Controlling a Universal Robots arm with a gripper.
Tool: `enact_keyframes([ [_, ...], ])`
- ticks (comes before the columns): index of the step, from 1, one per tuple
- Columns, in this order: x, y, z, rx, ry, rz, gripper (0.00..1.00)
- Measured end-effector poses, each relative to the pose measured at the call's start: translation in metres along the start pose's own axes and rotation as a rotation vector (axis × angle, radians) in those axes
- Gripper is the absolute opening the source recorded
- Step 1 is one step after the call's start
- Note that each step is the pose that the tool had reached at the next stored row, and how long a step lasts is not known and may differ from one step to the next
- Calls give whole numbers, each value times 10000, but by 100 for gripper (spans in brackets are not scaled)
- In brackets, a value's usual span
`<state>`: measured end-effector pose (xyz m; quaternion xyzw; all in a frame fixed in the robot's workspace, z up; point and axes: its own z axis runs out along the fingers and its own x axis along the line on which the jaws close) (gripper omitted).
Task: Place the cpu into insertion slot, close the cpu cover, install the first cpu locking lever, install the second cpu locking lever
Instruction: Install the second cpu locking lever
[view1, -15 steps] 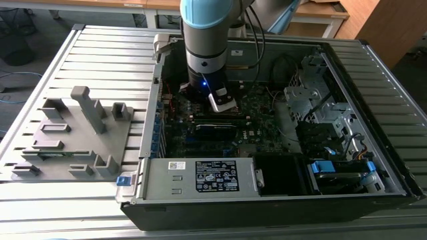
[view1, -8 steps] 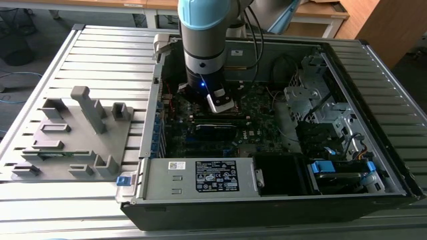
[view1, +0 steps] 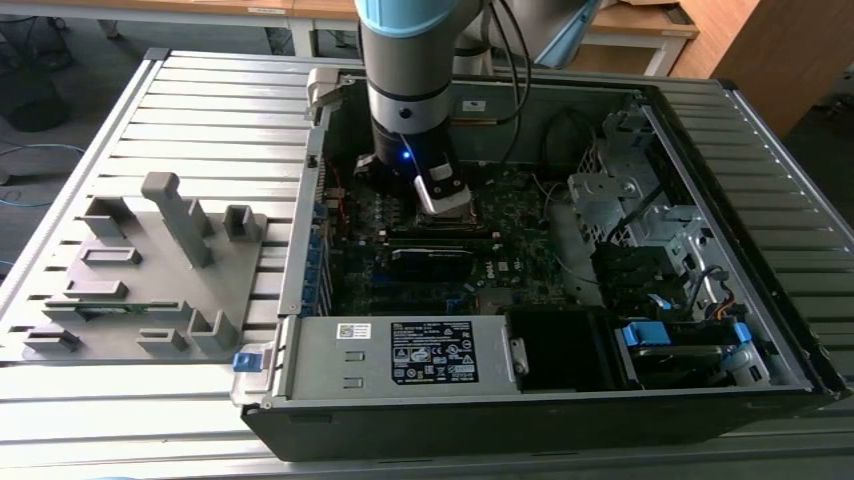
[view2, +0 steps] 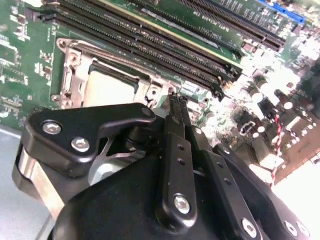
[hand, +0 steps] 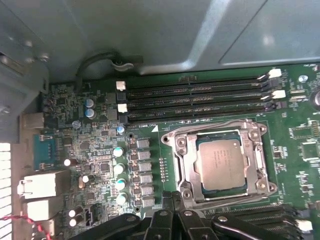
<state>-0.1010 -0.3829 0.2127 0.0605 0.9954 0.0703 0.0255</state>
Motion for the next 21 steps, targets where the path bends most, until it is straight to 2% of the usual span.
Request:
enact_keyframes([
  [2,-2,5,-38,2,0,0,11],
  [8,-21,8,-39,6,0,-1,11],
  [16,-249,34,-16,11,-2,-1,11],
  [21,-314,71,-2,107,-13,-5,11],
])
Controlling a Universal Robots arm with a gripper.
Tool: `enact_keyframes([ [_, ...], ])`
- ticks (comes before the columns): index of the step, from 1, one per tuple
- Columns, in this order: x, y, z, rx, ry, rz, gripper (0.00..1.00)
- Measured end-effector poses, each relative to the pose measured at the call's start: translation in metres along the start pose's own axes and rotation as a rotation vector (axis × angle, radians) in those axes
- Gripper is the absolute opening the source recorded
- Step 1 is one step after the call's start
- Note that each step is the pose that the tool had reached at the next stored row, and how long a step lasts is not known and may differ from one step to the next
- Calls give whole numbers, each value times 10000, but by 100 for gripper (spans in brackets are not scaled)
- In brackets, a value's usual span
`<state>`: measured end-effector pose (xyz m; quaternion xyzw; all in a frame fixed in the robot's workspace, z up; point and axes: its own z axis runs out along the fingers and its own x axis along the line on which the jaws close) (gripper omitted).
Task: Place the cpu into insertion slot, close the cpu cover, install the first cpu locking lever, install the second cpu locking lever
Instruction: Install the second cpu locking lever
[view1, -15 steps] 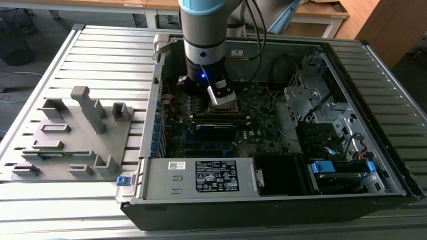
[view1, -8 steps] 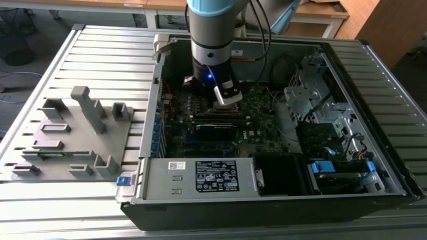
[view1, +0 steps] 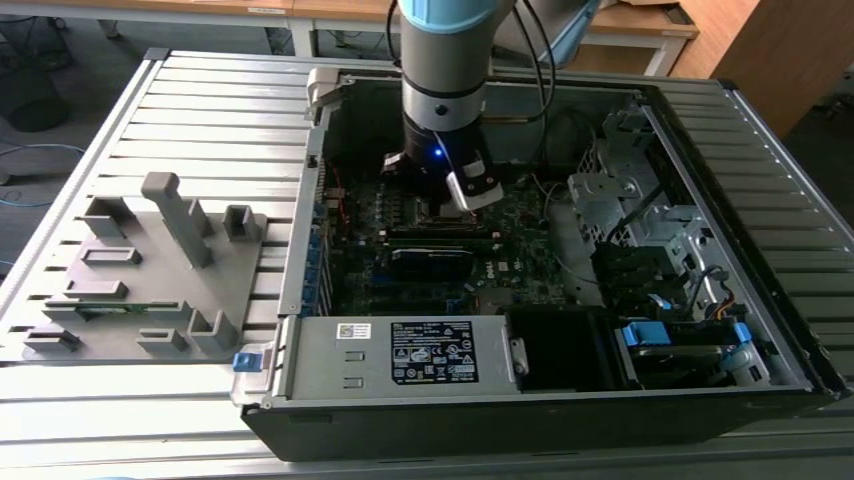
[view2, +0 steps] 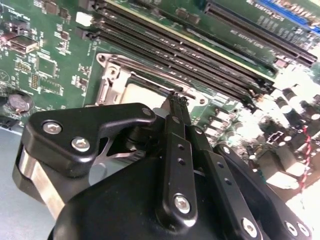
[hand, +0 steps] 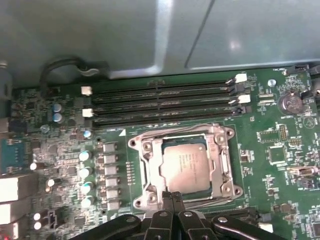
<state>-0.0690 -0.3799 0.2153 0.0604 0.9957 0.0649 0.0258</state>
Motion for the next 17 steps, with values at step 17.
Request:
enact_keyframes([
  [17,-149,214,64,257,-23,-15,11],
])
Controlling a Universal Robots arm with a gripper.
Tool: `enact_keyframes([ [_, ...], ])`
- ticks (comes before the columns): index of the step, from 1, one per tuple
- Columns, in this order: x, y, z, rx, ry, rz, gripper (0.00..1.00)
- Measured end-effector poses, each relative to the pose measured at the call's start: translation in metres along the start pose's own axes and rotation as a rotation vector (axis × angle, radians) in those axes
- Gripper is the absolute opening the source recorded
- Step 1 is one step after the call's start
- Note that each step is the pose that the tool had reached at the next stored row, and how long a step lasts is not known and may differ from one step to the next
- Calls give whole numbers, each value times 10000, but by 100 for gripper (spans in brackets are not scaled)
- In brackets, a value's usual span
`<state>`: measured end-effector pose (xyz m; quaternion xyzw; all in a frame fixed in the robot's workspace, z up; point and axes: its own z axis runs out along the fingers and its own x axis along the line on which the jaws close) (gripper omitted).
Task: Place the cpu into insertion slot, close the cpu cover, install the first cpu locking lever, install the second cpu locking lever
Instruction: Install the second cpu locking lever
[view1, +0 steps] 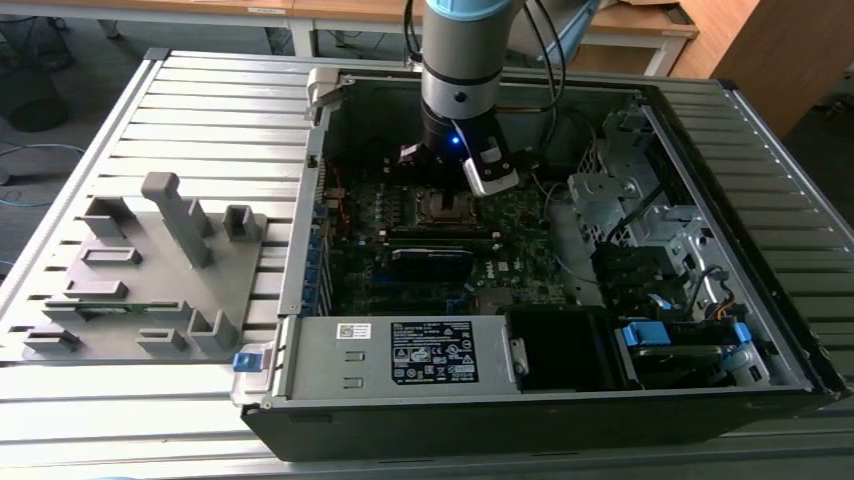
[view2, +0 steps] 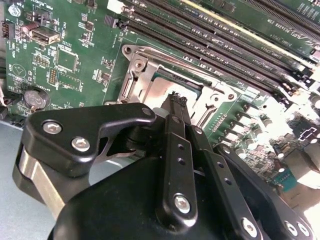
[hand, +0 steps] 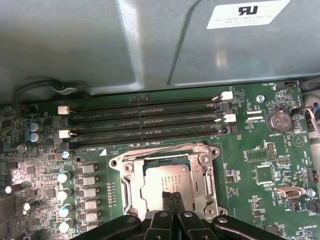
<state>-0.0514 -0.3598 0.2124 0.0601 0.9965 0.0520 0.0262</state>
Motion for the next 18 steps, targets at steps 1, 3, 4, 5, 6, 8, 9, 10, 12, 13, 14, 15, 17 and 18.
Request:
enact_keyframes([
  [1,0,0,0,1,-1,0,11],
  [3,-1,0,0,4,19,1,11],
  [4,-1,1,2,13,106,10,11],
  [5,-1,1,1,22,152,15,11],
  [6,-1,1,0,25,163,18,11],
  [8,-1,0,1,26,185,18,11],
  [9,-1,3,2,25,185,18,11],
  [10,0,12,3,23,185,19,11],
  [12,2,29,4,25,186,18,11],
  [13,2,33,5,25,186,18,11],
  [14,-2,36,7,23,186,17,11],
  [15,-9,38,8,23,186,18,11],
  [17,-28,41,10,25,187,18,11],
  [18,-28,41,10,26,187,18,11],
])
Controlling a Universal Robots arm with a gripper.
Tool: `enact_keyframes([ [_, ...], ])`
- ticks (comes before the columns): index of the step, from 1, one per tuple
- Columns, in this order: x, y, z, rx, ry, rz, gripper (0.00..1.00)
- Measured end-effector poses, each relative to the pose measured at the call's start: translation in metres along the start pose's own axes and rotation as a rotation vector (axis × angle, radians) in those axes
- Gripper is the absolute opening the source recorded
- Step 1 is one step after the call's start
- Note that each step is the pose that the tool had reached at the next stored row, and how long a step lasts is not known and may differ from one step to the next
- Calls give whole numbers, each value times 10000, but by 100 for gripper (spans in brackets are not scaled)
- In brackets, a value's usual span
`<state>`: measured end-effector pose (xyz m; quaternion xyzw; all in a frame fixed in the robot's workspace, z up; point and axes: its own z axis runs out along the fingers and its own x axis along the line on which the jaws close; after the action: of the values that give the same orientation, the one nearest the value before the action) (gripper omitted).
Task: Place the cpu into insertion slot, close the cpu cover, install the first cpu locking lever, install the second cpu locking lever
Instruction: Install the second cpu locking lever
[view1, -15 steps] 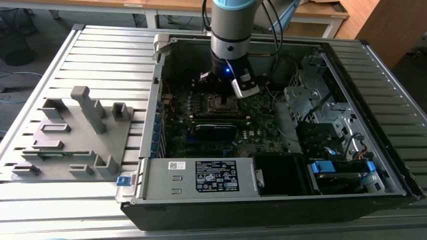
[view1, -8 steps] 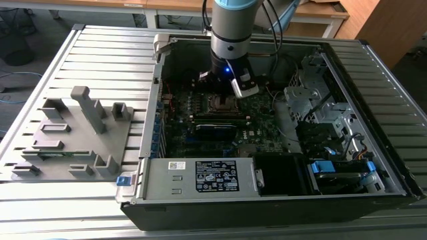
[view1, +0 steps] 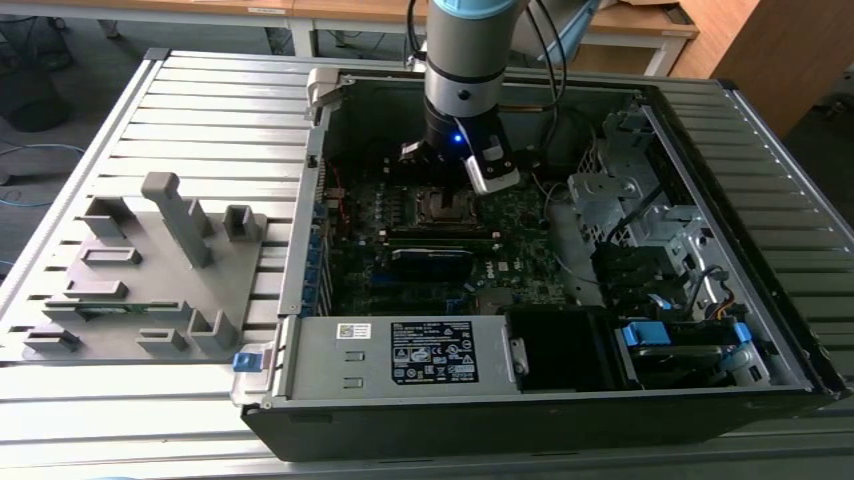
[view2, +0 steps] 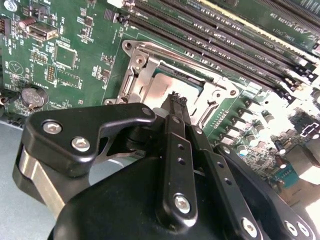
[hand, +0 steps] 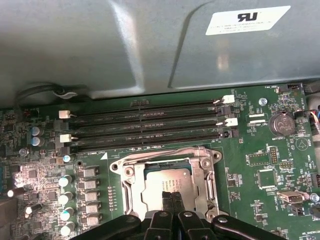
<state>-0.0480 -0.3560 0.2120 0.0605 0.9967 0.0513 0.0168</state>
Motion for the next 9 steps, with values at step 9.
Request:
enact_keyframes([
  [9,-1,1,0,-1,6,-55,11],
])
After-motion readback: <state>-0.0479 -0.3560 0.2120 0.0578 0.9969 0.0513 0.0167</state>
